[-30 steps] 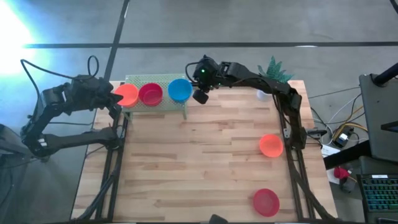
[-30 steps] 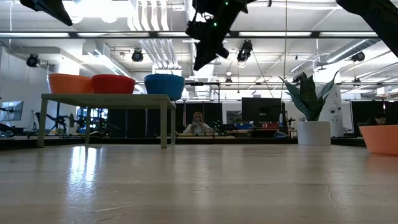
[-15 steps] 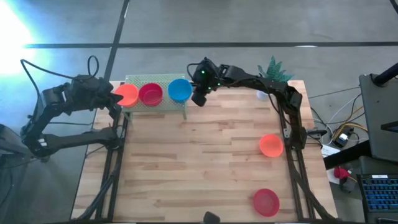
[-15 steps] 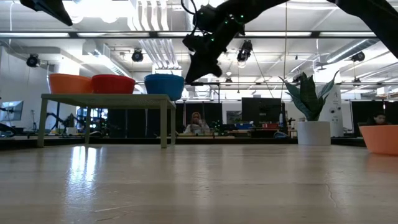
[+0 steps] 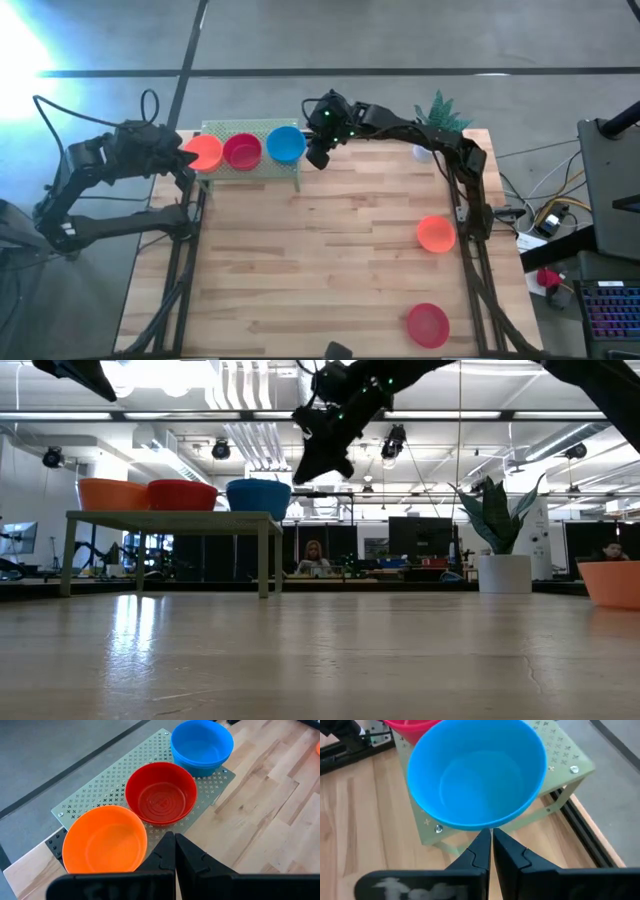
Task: Pick & Place Mini bowls
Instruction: Stack the orange bowl on top of the other orange bowls on the shelf
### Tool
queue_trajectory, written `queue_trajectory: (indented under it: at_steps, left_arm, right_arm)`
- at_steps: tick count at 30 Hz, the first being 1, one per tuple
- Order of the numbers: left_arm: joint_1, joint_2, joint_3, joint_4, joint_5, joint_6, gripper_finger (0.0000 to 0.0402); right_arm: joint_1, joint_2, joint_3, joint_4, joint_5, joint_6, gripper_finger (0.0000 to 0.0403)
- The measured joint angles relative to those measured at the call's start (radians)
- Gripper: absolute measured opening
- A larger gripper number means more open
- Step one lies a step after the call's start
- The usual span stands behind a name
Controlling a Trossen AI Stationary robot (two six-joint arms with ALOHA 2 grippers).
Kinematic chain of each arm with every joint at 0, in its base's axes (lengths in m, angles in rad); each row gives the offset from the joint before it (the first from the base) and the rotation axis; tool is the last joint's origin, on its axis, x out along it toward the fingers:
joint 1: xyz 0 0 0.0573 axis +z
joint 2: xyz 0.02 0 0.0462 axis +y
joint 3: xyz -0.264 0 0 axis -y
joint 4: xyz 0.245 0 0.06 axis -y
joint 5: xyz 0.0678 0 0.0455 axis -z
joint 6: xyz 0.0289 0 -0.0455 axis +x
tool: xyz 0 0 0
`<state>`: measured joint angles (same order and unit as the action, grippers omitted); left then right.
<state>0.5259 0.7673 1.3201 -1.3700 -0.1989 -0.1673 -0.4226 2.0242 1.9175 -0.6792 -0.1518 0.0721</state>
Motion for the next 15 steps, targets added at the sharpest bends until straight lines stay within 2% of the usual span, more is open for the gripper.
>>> queue_trajectory:
  at_steps: [6,11,15]
  left_arm:
    - [0.000,0.000,0.000,0.000,0.000,0.011,0.0000]
    - [0.000,0.000,0.000,0.000,0.000,0.036,0.0000]
    - [0.000,0.000,0.000,0.000,0.000,0.041,0.0000]
  right_arm:
    - [0.044,-0.097,0.025,-0.127,0.158,0.004,0.0017]
    - [0.082,-0.204,-0.008,-0.211,0.187,0.076,0.0017]
    - [0.133,-0.274,-0.034,-0.343,0.260,0.175,0.0017]
